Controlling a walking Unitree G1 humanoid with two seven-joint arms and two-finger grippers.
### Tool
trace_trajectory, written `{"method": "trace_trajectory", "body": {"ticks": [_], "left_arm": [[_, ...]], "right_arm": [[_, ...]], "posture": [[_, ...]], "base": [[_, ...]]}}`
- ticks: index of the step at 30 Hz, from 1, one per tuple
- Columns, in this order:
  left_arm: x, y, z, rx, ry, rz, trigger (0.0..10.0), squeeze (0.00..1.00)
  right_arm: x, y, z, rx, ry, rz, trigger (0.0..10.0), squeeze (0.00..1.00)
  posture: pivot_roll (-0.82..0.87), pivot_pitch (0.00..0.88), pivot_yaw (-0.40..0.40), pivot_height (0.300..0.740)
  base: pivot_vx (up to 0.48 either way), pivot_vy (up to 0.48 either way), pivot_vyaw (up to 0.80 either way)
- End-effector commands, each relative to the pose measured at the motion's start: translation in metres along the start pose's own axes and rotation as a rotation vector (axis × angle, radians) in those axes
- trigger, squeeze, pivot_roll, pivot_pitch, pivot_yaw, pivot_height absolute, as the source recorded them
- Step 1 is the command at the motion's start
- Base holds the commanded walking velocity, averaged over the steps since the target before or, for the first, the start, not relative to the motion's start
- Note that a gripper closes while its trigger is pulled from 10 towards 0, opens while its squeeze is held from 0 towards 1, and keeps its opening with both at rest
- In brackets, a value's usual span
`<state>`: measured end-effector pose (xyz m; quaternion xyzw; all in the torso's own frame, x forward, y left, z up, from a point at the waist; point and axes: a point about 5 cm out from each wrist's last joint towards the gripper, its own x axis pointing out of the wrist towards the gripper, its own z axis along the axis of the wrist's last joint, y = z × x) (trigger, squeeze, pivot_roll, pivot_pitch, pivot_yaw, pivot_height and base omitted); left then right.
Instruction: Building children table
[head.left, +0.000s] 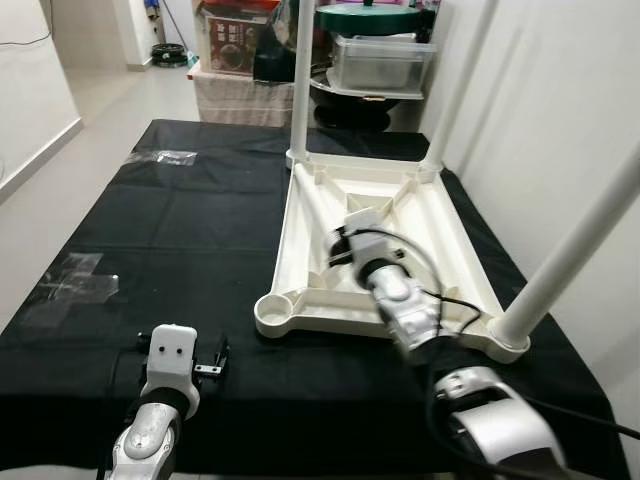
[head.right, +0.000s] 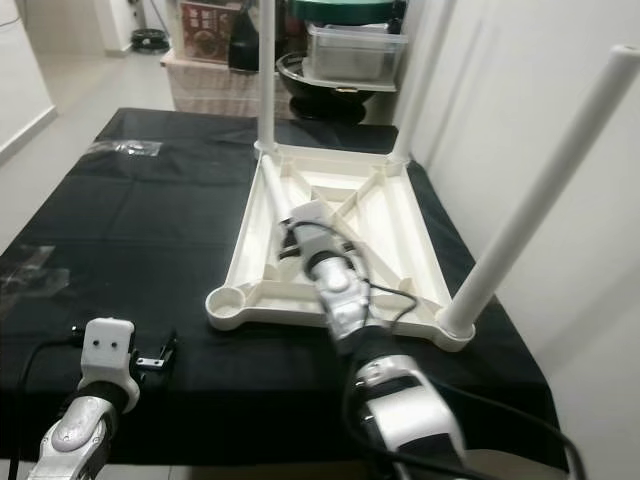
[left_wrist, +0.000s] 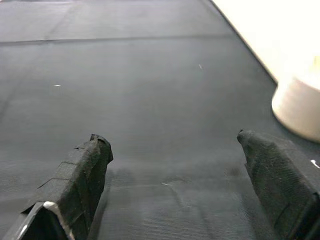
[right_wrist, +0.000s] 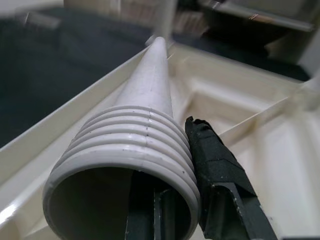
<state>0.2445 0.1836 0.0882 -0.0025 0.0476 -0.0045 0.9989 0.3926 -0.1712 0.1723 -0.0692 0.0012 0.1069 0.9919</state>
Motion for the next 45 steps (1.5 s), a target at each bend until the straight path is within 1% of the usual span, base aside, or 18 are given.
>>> {"method": "trace_trajectory", "body": {"ticks": [1, 3, 5, 10, 13, 14, 16, 19, 21, 22, 24, 25, 26, 28, 39, 41, 42, 45], "left_arm": [[-0.001, -0.006, 0.004, -0.085, -0.010, -0.054, 10.0, 0.00], [-0.001, -0.006, 0.004, -0.085, -0.010, -0.054, 10.0, 0.00], [-0.001, -0.012, 0.011, -0.168, -0.038, -0.105, 10.0, 0.00], [0.000, -0.017, 0.020, -0.270, -0.073, -0.158, 10.0, 0.00], [-0.001, -0.031, 0.048, -0.553, -0.169, -0.320, 10.0, 0.00], [-0.003, -0.034, 0.057, -0.651, -0.200, -0.396, 10.0, 0.00], [-0.003, -0.034, 0.057, -0.651, -0.200, -0.396, 10.0, 0.00], [-0.007, -0.036, 0.068, -0.759, -0.236, -0.500, 10.0, 0.00], [-0.007, -0.036, 0.068, -0.759, -0.236, -0.500, 10.0, 0.00], [-0.008, -0.034, 0.074, -0.845, -0.259, -0.541, 10.0, 0.00], [-0.008, -0.034, 0.074, -0.845, -0.259, -0.541, 10.0, 0.00], [-0.006, -0.031, 0.077, -0.911, -0.280, -0.560, 10.0, 0.00], [-0.006, -0.031, 0.077, -0.911, -0.280, -0.560, 10.0, 0.00], [-0.001, -0.025, 0.081, -1.020, -0.308, -0.576, 10.0, 0.00], [0.008, -0.025, 0.099, -1.139, -0.357, -0.684, 10.0, 0.00], [0.010, -0.023, 0.099, -1.147, -0.353, -0.687, 9.3, 0.00], [0.011, -0.023, 0.100, -1.153, -0.369, -0.695, 0.0, 0.00], [0.010, -0.022, 0.102, -1.165, -0.384, -0.714, 0.0, 0.00]], "right_arm": [[-0.008, -0.033, 0.029, 0.102, -0.153, 0.035, 0.0, 0.07], [-0.008, -0.033, 0.029, 0.102, -0.153, 0.035, 0.0, 0.07], [-0.022, -0.058, 0.036, 0.204, -0.191, 0.108, 0.0, 0.06], [-0.034, -0.066, 0.041, 0.292, -0.233, 0.216, 0.0, 0.05], [-0.049, -0.031, 0.033, 0.393, -0.252, 0.510, 0.0, 0.05], [-0.054, -0.010, 0.026, 0.396, -0.237, 0.617, 0.0, 0.04], [-0.054, -0.010, 0.026, 0.396, -0.237, 0.617, 0.0, 0.04], [-0.061, 0.016, 0.014, 0.416, -0.218, 0.755, 0.0, 0.04], [-0.061, 0.016, 0.014, 0.416, -0.218, 0.755, 0.0, 0.04], [-0.066, 0.037, 0.008, 0.480, -0.203, 0.851, 0.0, 0.05], [-0.066, 0.037, 0.008, 0.480, -0.203, 0.851, 0.0, 0.05], [-0.072, 0.053, 0.003, 0.531, -0.188, 0.939, 0.0, 0.05], [-0.072, 0.053, 0.003, 0.531, -0.188, 0.939, 0.0, 0.05], [-0.086, 0.075, -0.001, 0.618, -0.166, 1.073, 0.0, 0.05], [-0.109, 0.086, -0.007, 0.688, -0.105, 1.164, 0.0, 0.05], [-0.111, 0.086, -0.006, 0.695, -0.106, 1.165, 0.0, 0.05], [-0.112, 0.086, -0.005, 0.695, -0.109, 1.166, 0.0, 0.05], [-0.114, 0.086, -0.004, 0.698, -0.105, 1.161, 0.0, 0.04]], "posture": [[0.07, 0.000, -0.089, 0.740], [0.07, 0.000, -0.089, 0.740], [0.06, 0.000, -0.078, 0.740], [0.05, 0.000, -0.071, 0.740], [0.05, 0.000, -0.064, 0.740], [0.05, 0.000, -0.063, 0.740], [0.05, 0.000, -0.063, 0.740], [0.06, 0.000, -0.066, 0.740], [0.06, 0.000, -0.066, 0.740], [0.07, 0.000, -0.074, 0.740], [0.07, 0.000, -0.074, 0.740], [0.07, 0.000, -0.079, 0.740], [0.07, 0.000, -0.079, 0.740], [0.06, 0.000, -0.076, 0.740], [0.05, 0.000, -0.071, 0.740], [0.05, 0.000, -0.071, 0.740], [0.03, 0.000, -0.061, 0.740], [0.03, 0.000, -0.062, 0.740]], "base": [[0.000, 0.000, 0.00], [0.000, 0.000, 0.00], [0.000, 0.000, 0.00], [0.000, 0.000, 0.00], [0.000, 0.000, 0.00], [0.000, 0.000, 0.00], [0.000, 0.000, 0.00], [0.000, 0.000, 0.00], [0.000, 0.000, 0.00], [0.000, 0.000, 0.00], [0.000, 0.000, 0.00], [0.000, 0.000, 0.00], [0.000, 0.000, 0.00], [0.000, 0.000, 0.00], [0.000, 0.000, 0.00], [0.000, 0.000, 0.00], [0.000, 0.000, 0.00], [0.000, 0.000, 0.00]]}}
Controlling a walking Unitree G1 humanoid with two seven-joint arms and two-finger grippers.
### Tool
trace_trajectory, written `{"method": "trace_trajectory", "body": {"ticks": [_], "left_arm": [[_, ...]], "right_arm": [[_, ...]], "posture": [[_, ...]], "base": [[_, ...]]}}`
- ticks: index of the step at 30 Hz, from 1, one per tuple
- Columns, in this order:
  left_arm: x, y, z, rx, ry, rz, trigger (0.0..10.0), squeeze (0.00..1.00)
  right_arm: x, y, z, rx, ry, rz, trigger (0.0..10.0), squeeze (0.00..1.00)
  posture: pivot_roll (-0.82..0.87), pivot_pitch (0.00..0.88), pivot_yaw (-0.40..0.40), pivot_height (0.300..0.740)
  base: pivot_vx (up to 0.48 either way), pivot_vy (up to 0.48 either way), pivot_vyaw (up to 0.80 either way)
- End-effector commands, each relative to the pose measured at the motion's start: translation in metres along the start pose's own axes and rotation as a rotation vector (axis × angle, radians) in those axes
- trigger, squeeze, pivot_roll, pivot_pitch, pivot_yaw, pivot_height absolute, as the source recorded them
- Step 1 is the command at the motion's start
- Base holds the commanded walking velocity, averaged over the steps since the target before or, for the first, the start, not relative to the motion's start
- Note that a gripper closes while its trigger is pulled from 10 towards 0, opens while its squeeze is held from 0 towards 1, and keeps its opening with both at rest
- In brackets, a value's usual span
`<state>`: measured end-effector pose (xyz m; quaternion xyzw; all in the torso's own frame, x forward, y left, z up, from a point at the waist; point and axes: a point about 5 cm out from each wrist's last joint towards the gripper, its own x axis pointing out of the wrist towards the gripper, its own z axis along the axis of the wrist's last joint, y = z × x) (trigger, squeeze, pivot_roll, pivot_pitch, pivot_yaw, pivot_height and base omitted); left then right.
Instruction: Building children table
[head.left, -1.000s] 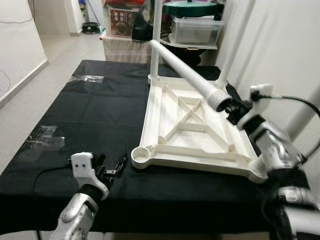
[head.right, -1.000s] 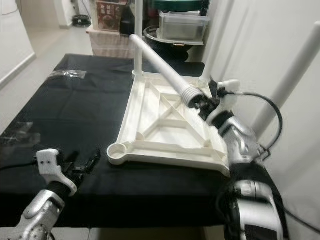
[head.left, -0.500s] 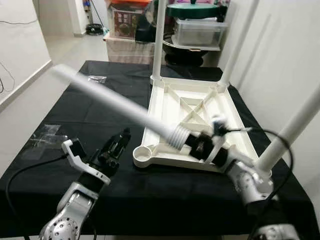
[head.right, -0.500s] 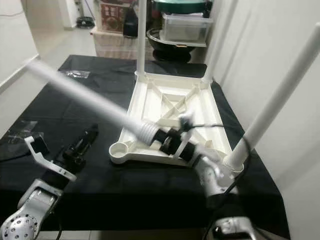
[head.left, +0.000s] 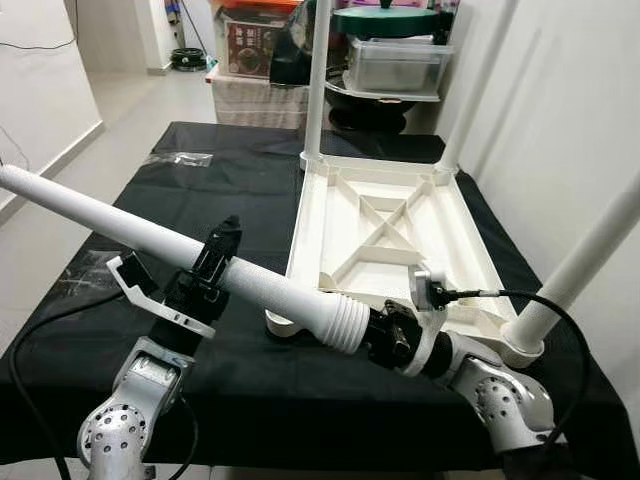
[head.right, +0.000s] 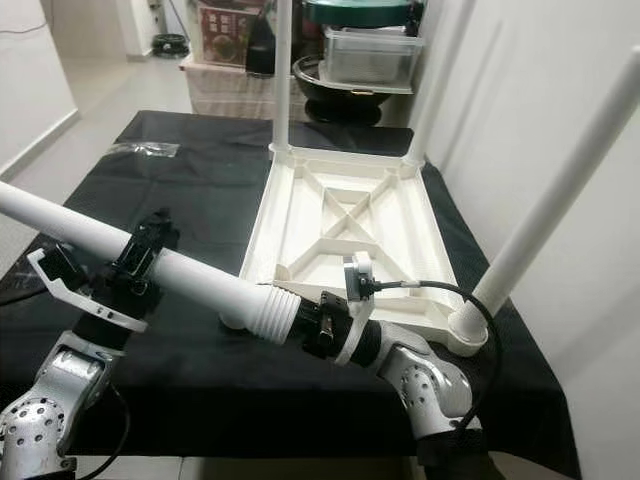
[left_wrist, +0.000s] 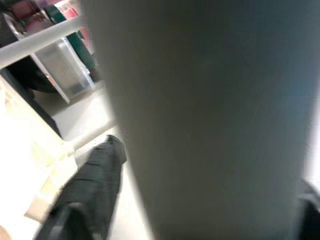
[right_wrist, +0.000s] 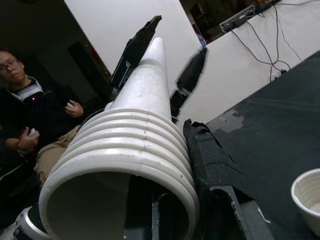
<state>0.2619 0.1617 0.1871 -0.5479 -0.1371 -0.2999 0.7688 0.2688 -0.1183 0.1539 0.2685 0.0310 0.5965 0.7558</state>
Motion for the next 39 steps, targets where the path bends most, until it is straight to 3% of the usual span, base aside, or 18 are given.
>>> {"method": "trace_trajectory", "body": {"ticks": [1, 9, 10, 11, 12, 13, 15, 16, 17, 18, 23, 25, 29, 34, 35, 37, 38, 39], "left_arm": [[0.003, -0.002, 0.000, -0.024, 0.001, -0.021, 0.0, 0.00], [0.004, -0.021, -0.005, -0.083, 0.039, -0.094, 0.0, 0.00], [0.003, -0.023, -0.007, -0.085, 0.055, -0.099, 0.0, 0.00], [0.002, -0.024, -0.009, -0.085, 0.064, -0.099, 0.0, 0.00], [0.002, -0.024, -0.009, -0.085, 0.064, -0.099, 0.0, 0.00], [0.002, -0.024, -0.009, -0.075, 0.071, -0.089, 0.0, 0.00], [0.003, -0.022, -0.005, -0.059, 0.066, -0.063, 0.0, 0.00], [0.005, -0.019, 0.003, -0.026, 0.058, -0.038, 1.0, 0.00], [0.005, -0.019, 0.003, -0.026, 0.058, -0.038, 1.0, 0.00], [0.007, -0.018, 0.011, 0.004, 0.056, -0.025, 10.0, 0.00], [0.013, -0.023, 0.048, 0.060, -0.021, -0.032, 10.0, 0.00], [0.013, -0.023, 0.048, 0.060, -0.021, -0.032, 10.0, 0.00], [0.021, -0.047, 0.094, 0.149, -0.135, -0.094, 10.0, 0.00], [0.023, -0.059, 0.104, 0.211, -0.084, -0.124, 10.0, 0.00], [0.024, -0.058, 0.102, 0.222, -0.041, -0.117, 10.0, 0.00], [0.024, -0.058, 0.102, 0.222, -0.041, -0.117, 10.0, 0.00], [0.024, -0.057, 0.101, 0.228, -0.013, -0.110, 10.0, 0.00], [0.024, -0.057, 0.101, 0.228, -0.013, -0.110, 10.0, 0.00]], "right_arm": [[0.005, 0.008, 0.001, 0.008, 0.000, 0.056, 0.0, 0.04], [0.004, -0.009, 0.006, -0.043, 0.013, -0.071, 0.0, 0.04], [0.003, -0.016, 0.009, -0.057, 0.028, -0.132, 1.1, 0.03], [0.002, -0.024, 0.011, -0.078, 0.047, -0.206, 10.0, 0.04], [0.002, -0.024, 0.011, -0.078, 0.047, -0.206, 10.0, 0.04], [0.001, -0.027, 0.015, -0.067, 0.049, -0.228, 10.0, 1.00], [-0.001, -0.028, 0.020, -0.058, 0.050, -0.218, 10.0, 1.00], [-0.006, -0.023, 0.026, -0.063, 0.066, -0.168, 10.0, 1.00], [-0.006, -0.023, 0.026, -0.063, 0.066, -0.168, 10.0, 1.00], [-0.010, -0.021, 0.029, -0.064, 0.076, -0.140, 10.0, 1.00], [-0.027, -0.016, 0.034, -0.077, 0.119, -0.105, 10.0, 1.00], [-0.027, -0.016, 0.034, -0.077, 0.119, -0.105, 10.0, 1.00], [-0.052, -0.027, 0.024, -0.099, 0.196, -0.179, 10.0, 1.00], [-0.060, -0.036, 0.037, -0.161, 0.197, -0.247, 10.0, 1.00], [-0.057, -0.036, 0.046, -0.192, 0.202, -0.251, 10.0, 0.92], [-0.057, -0.036, 0.046, -0.192, 0.202, -0.251, 10.0, 0.92], [-0.055, -0.035, 0.051, -0.211, 0.206, -0.252, 10.0, 0.00], [-0.055, -0.035, 0.051, -0.211, 0.206, -0.252, 10.0, 0.00]], "posture": [[0.03, 0.000, -0.064, 0.740], [0.04, 0.000, -0.073, 0.740], [0.04, 0.000, -0.074, 0.740], [0.04, 0.000, -0.074, 0.740], [0.04, 0.000, -0.074, 0.740], [0.04, 0.000, -0.074, 0.740], [0.04, 0.000, -0.077, 0.740], [0.04, 0.000, -0.077, 0.740], [0.04, 0.000, -0.077, 0.740], [0.04, 0.000, -0.077, 0.740], [0.04, 0.000, -0.079, 0.740], [0.04, 0.000, -0.079, 0.740], [0.05, 0.000, -0.086, 0.740], [0.05, 0.000, -0.081, 0.740], [0.05, 0.000, -0.076, 0.740], [0.05, 0.000, -0.076, 0.740], [0.05, 0.000, -0.075, 0.740], [0.05, 0.000, -0.075, 0.740]], "base": [[0.000, 0.000, 0.00], [0.000, 0.000, 0.00], [0.000, 0.000, 0.00], [0.000, 0.000, 0.00], [0.000, 0.000, 0.00], [0.000, 0.000, 0.00], [0.000, 0.000, 0.00], [0.000, 0.000, 0.00], [0.000, 0.000, 0.00], [0.000, 0.000, 0.00], [0.000, 0.000, 0.00], [0.000, 0.000, 0.00], [0.000, 0.000, 0.00], [0.000, 0.000, 0.00], [0.000, 0.000, 0.00], [0.000, 0.000, 0.00], [0.000, 0.000, 0.00], [0.000, 0.000, 0.00]]}}
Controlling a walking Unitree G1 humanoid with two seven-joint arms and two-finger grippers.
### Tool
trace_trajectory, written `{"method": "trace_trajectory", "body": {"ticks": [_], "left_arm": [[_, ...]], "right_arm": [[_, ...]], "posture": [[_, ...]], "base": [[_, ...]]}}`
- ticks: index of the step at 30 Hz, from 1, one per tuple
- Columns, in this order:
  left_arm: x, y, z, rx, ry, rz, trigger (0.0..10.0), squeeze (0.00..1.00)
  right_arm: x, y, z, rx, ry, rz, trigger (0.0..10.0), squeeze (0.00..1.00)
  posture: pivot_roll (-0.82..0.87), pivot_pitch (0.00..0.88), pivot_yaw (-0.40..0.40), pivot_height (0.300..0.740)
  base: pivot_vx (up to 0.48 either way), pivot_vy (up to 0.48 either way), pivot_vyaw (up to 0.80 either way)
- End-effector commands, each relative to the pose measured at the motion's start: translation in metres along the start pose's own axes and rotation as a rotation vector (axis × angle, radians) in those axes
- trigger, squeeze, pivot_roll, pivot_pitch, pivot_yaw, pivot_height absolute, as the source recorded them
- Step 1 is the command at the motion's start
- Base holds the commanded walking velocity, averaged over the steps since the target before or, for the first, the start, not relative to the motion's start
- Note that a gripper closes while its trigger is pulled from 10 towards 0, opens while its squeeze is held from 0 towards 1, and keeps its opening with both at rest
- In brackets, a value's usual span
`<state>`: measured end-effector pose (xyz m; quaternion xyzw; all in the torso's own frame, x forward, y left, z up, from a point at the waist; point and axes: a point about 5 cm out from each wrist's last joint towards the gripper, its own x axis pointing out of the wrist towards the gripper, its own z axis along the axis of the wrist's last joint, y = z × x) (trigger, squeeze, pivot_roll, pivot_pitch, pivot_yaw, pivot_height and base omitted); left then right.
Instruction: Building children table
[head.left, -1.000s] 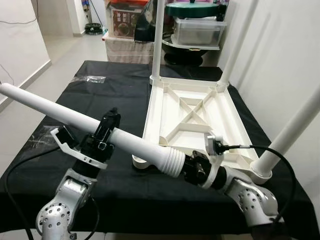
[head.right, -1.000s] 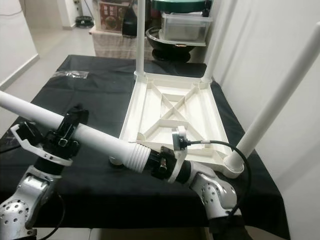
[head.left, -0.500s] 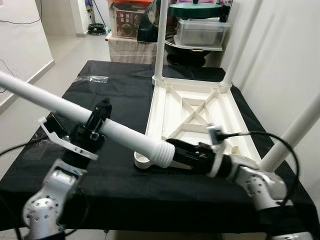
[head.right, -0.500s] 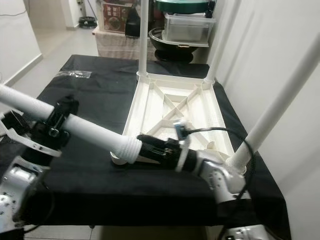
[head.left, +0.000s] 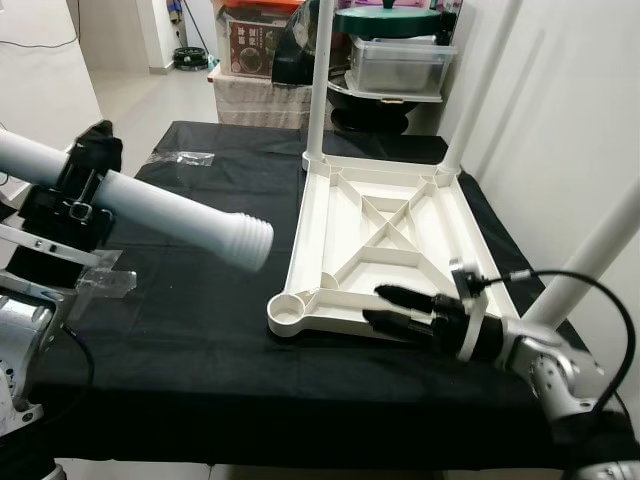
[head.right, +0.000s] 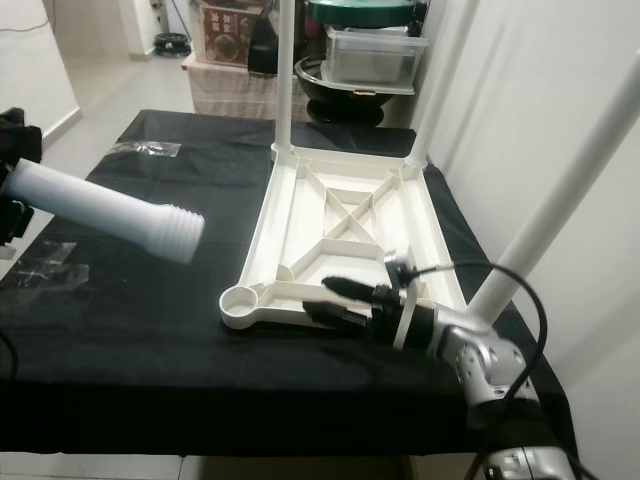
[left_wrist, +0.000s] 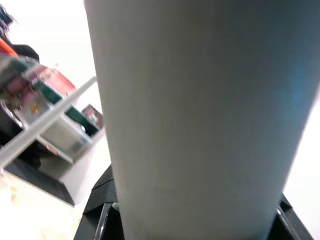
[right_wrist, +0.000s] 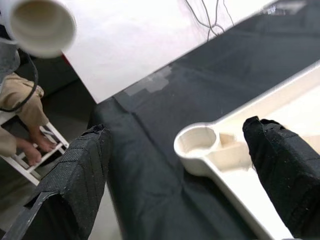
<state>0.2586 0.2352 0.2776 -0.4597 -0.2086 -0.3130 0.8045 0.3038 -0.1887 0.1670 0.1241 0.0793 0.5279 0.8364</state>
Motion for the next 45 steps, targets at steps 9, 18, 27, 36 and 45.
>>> {"method": "trace_trajectory", "body": {"ticks": [9, 18, 27, 36, 45], "left_arm": [[0.012, 0.009, -0.013, 0.084, 0.295, -0.037, 10.0, 0.00], [0.024, 0.010, -0.035, 0.101, 0.542, -0.137, 10.0, 0.00], [0.038, 0.002, -0.067, 0.056, 0.653, -0.262, 10.0, 0.00], [0.044, 0.005, -0.083, 0.033, 0.721, -0.320, 10.0, 0.00], [0.044, 0.009, -0.103, 0.027, 0.787, -0.348, 10.0, 0.00]], "right_arm": [[0.017, 0.025, 0.064, -0.289, 0.027, 0.162, 10.0, 0.00], [0.044, 0.053, 0.054, -0.255, 0.090, 0.370, 10.0, 0.00], [0.082, 0.067, 0.011, -0.100, 0.178, 0.344, 10.0, 0.00], [0.094, 0.069, 0.004, -0.031, 0.227, 0.275, 10.0, 0.00], [0.103, 0.084, -0.004, 0.032, 0.291, 0.283, 2.7, 0.00]], "posture": [[0.05, 0.000, -0.052, 0.740], [0.03, 0.000, -0.032, 0.740], [0.02, 0.000, -0.024, 0.740], [0.00, 0.000, -0.019, 0.740], [0.00, 0.000, -0.018, 0.740]], "base": [[0.000, 0.000, 0.00], [0.000, 0.000, 0.00], [0.000, 0.000, 0.00], [0.000, 0.000, 0.00], [0.000, 0.000, 0.00]]}}
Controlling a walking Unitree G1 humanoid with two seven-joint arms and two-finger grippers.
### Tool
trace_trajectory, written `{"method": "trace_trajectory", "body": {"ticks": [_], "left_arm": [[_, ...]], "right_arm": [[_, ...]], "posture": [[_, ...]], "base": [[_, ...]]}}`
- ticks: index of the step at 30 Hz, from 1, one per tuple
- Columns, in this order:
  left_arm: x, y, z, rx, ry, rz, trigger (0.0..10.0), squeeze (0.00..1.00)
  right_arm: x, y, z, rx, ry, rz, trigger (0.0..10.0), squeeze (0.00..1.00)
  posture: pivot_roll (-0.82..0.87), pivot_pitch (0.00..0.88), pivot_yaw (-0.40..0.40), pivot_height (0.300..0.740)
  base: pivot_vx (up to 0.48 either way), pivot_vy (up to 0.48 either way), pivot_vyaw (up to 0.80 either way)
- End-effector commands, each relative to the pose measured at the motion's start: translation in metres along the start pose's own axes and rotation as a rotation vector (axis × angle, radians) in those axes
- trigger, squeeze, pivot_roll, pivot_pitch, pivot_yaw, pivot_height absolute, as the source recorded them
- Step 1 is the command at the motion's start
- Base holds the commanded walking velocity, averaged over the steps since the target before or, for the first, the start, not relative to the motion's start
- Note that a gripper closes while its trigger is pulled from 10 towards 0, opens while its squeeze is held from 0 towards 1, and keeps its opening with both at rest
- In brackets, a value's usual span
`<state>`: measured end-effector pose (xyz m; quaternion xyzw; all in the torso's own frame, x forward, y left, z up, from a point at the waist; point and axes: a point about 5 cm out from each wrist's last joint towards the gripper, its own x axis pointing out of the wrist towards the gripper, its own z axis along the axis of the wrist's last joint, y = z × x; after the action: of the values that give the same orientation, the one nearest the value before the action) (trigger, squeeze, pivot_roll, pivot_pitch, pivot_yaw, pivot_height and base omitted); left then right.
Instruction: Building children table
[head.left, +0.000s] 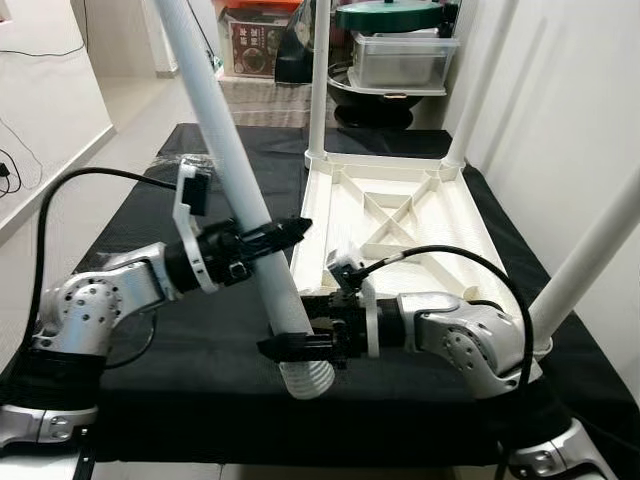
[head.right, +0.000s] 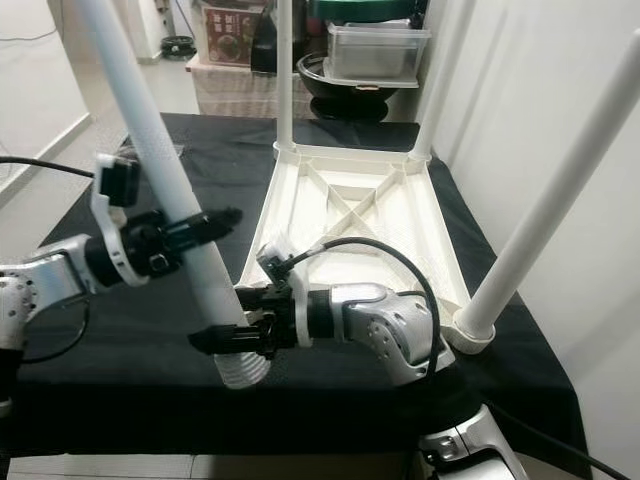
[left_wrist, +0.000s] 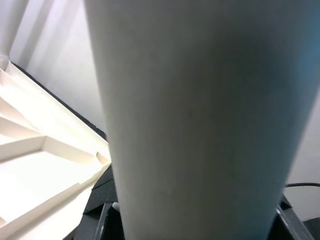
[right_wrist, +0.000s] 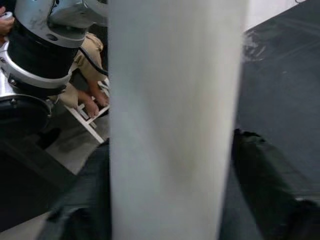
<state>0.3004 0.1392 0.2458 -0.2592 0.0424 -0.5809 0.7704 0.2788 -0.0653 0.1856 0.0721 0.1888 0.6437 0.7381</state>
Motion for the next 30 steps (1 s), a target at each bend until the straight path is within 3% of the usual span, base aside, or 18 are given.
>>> {"method": "trace_trajectory", "body": {"ticks": [1, 11, 12, 16, 24, 25, 26, 27, 30], "left_arm": [[0.006, -0.001, 0.002, 0.016, 0.005, -0.032, 10.0, 0.00], [0.008, 0.004, 0.007, 0.067, -0.033, -0.020, 10.0, 0.00], [0.008, 0.004, 0.008, 0.080, -0.044, -0.018, 10.0, 1.00], [0.008, 0.004, 0.009, 0.097, -0.056, -0.033, 10.0, 1.00], [-0.001, -0.009, 0.021, 0.121, -0.078, -0.055, 10.0, 1.00], [-0.008, -0.015, 0.024, 0.116, -0.089, -0.066, 10.0, 0.00], [-0.016, -0.024, 0.025, 0.112, -0.097, -0.088, 10.0, 0.00], [-0.016, -0.024, 0.025, 0.112, -0.097, -0.088, 10.0, 0.00], [-0.025, -0.038, 0.020, 0.111, -0.110, -0.110, 10.0, 0.00]], "right_arm": [[0.005, 0.008, 0.000, -0.001, 0.004, 0.033, 0.0, 0.00], [0.004, 0.015, -0.004, 0.022, -0.004, 0.050, 0.0, 0.00], [0.004, 0.016, -0.004, 0.026, -0.008, 0.047, 0.0, 0.00], [0.003, 0.016, -0.003, 0.029, -0.012, 0.032, 0.0, 0.00], [-0.009, -0.010, 0.006, 0.009, -0.064, -0.138, 0.0, 0.00], [-0.017, -0.021, 0.012, -0.003, -0.097, -0.209, 0.0, 0.00], [-0.028, -0.035, 0.021, -0.009, -0.145, -0.312, 0.0, 0.00], [-0.028, -0.035, 0.021, -0.009, -0.145, -0.312, 0.0, 0.00], [-0.046, -0.056, 0.033, -0.005, -0.221, -0.463, 0.0, 0.00]], "posture": [[-0.01, 0.000, -0.016, 0.740], [-0.02, 0.000, -0.017, 0.740], [-0.02, 0.000, -0.017, 0.740], [-0.02, 0.000, -0.019, 0.740], [-0.01, 0.000, -0.029, 0.740], [-0.01, 0.000, -0.028, 0.740], [-0.01, 0.000, -0.031, 0.740], [-0.01, 0.000, -0.031, 0.740], [0.00, 0.000, -0.038, 0.740]], "base": [[0.000, 0.000, 0.00], [0.000, 0.000, 0.00], [0.000, 0.000, 0.00], [0.000, 0.000, 0.00], [0.000, 0.000, 0.00], [0.000, 0.000, 0.00], [0.000, 0.000, 0.00], [0.000, 0.000, 0.00], [0.000, 0.000, 0.00]]}}
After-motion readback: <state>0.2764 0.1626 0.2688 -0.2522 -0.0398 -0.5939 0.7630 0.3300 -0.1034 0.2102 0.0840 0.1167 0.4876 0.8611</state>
